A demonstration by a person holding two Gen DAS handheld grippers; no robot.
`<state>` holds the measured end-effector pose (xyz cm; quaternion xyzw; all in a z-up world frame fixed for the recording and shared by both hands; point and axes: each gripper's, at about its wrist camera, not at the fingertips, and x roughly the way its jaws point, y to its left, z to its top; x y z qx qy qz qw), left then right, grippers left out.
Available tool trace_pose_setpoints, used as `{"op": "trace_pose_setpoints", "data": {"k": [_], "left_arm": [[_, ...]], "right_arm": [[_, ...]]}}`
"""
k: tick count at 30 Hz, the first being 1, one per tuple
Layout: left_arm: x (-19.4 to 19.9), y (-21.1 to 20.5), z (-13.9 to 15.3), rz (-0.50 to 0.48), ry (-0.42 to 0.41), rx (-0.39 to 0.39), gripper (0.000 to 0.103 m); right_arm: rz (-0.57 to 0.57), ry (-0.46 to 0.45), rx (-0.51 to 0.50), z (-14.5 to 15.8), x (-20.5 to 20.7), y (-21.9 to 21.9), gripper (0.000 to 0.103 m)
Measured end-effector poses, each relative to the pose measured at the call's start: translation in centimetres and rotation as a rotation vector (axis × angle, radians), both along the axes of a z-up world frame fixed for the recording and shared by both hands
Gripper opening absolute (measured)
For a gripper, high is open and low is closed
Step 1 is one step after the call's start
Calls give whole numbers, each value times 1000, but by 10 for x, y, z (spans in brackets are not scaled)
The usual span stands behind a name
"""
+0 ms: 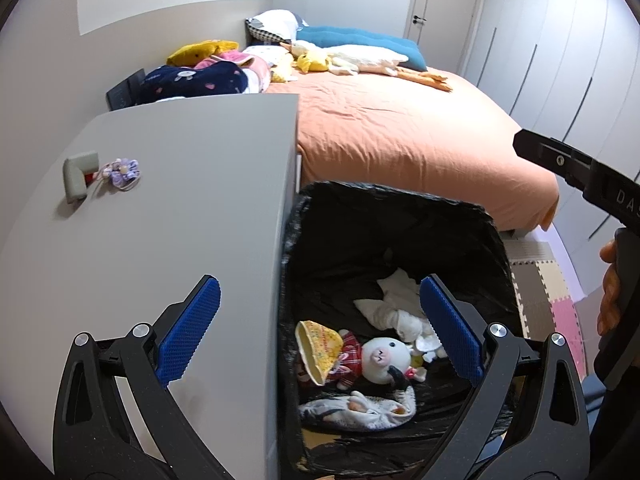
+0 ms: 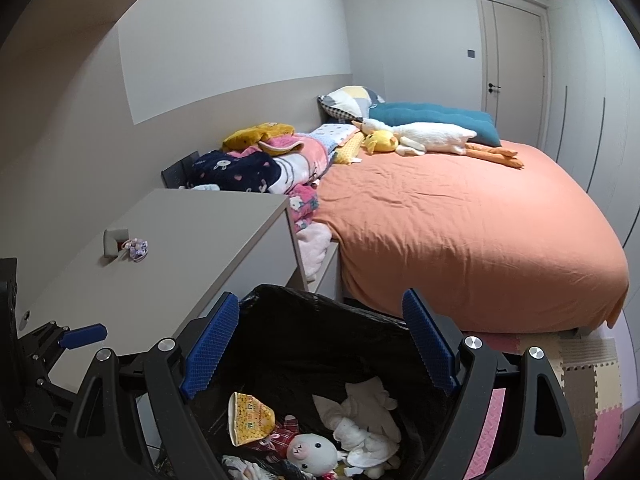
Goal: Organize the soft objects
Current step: 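Move both open tools back toward the grey-green toy on the desk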
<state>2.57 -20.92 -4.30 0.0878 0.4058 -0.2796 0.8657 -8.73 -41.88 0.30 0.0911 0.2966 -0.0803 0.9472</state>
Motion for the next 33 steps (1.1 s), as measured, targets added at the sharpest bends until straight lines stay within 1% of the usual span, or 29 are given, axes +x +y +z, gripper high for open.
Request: {"op": "trace_pose_setpoints", "data": {"k": [10,17,22,33], "left_arm": [[25,32,1,71,7,-2,97],[43,58,6,127,8,-12,97],[55,75,8,164,-6,1,97],[90,122,3,262,-1,-2,97]], "right_arm": [[63,24,1,-5,34,29,84],[127,34,-5,-5,59,56,84],[175,40,-6,-6,79,75,84],[272,68,-10,-17,127,119,84]]}}
